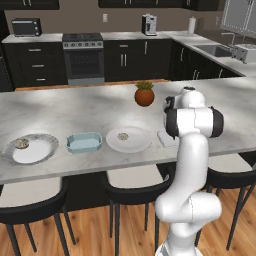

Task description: Place two dumplings into each of the tupperware containers and then place the containers in the fridge.

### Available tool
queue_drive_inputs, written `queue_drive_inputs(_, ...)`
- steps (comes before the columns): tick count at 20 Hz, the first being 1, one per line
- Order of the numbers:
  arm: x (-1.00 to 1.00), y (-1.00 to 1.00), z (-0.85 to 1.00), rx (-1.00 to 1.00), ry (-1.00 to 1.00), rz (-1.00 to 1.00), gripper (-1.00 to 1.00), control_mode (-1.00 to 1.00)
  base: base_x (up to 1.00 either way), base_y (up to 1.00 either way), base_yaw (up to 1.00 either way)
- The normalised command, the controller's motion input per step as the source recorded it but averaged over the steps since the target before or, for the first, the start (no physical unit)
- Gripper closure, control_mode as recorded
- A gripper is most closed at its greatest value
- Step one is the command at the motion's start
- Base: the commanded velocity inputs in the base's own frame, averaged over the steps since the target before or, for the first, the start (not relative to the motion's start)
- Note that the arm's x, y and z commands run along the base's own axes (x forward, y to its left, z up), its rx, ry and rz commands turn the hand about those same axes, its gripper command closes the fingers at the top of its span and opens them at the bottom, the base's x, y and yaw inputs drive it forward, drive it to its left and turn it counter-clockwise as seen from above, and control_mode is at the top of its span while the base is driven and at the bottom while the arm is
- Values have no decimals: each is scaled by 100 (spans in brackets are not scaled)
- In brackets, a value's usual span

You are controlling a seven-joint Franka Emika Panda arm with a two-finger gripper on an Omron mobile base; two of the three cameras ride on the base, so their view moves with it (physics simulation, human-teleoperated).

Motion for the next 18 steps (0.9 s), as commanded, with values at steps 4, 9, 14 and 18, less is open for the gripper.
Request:
queue_drive_inputs(4,45,27,-19,1,8,11,100,-100,0,0,0)
queue_drive_inputs(9,8,20,-35,0,2,12,100,-100,0,0,0)
queue_drive_inputs(14,-58,2,-42,0,0,9,100,-100,0,0,0)
queue_drive_inputs(18,-72,0,-28,0,0,2,-100,-100,0,0,0)
